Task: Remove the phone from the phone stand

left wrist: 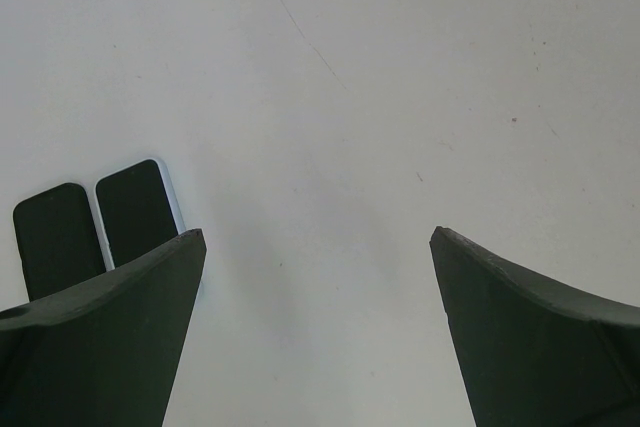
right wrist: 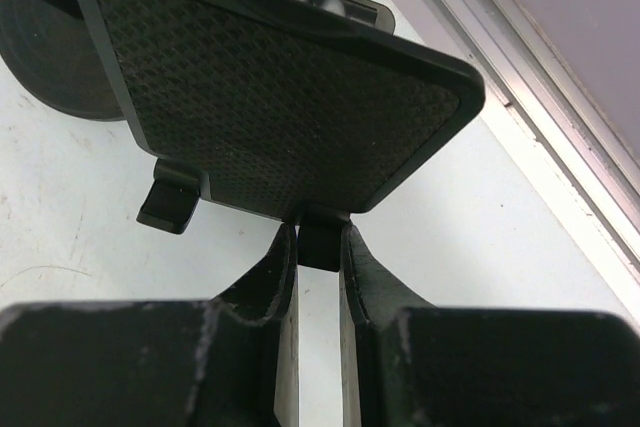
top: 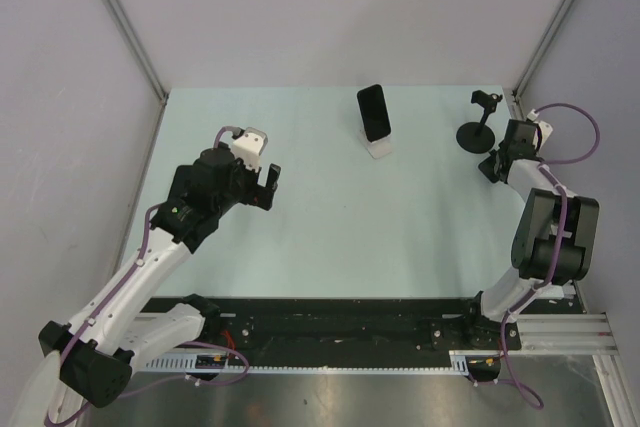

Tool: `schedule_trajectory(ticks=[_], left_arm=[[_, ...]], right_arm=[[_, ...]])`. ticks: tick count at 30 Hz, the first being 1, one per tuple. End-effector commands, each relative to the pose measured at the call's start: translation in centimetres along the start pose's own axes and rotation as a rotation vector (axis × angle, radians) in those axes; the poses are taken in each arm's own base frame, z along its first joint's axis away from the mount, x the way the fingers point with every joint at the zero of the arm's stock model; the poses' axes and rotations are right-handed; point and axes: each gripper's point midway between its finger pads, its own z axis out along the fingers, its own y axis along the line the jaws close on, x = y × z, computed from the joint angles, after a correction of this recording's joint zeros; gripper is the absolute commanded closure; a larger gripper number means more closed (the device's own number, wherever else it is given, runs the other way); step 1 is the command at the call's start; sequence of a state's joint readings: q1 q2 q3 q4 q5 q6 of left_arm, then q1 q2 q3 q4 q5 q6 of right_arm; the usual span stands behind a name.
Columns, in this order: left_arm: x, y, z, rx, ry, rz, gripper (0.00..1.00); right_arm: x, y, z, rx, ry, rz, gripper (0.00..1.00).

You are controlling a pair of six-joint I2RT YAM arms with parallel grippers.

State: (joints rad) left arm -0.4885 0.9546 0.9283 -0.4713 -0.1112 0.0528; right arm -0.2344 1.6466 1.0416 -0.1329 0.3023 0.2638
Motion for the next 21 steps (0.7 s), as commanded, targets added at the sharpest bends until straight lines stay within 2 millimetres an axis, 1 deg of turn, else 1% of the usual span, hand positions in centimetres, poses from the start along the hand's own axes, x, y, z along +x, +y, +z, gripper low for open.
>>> schedule_trajectory(ticks=[1,7,9,11,12,13,15,16,18,19,21], left_arm=[[-1.1,0.2,0.0,-0.013,-0.047,0.016,0.0],[-1.1,0.2,0.0,-0.01,-0.049,0.019,0.0],[-1.0,0.1,0.0,-0.005,-0.046,0.021,0.0],[-1.0,0.0,0.1,0.001,-0.044,0.02,0.0],[-1.0,-0.1,0.1,0.006,-0.044,0.022,0.0],[-1.0,-0.1,0.1,0.007,-0.046,0.021,0.0],[-1.0,-0.2,0.1,0.009,-0.046,0.02,0.0],[-1.0,-0.2,0.1,0.01,-0.047,0.02,0.0],[-0.9,-0.3,0.2,0.015,-0.043,0.02,0.0],[-0.9,-0.4,0.2,0.02,-0.043,0.022,0.0],[-0.9,-0.4,0.2,0.023,-0.044,0.022,0.0]], right_arm=[[-2.7,0.8,0.5,0.019,-0.064,0.057,1.0],[-1.6,1.4,1.5,0.024,-0.008,0.053,1.0],[-1.2,1.6,1.6,0.017,0.013,0.05,0.97],[-1.1,1.6,1.3,0.017,0.027,0.057,0.9],[-1.4,1.7,1.0,0.01,0.022,0.061,0.87],[-1.5,1.8,0.9,0.007,0.021,0.061,0.79],[-1.7,1.7,0.4,0.008,0.024,0.062,0.72],[-2.1,1.8,0.0,0.006,0.017,0.065,0.65],[-2.4,1.6,-0.4,0.004,0.022,0.065,0.57],[-2.8,1.7,-0.8,-0.007,0.014,0.067,0.5],[-3.1,1.7,-1.1,-0.022,0.018,0.073,0.46]])
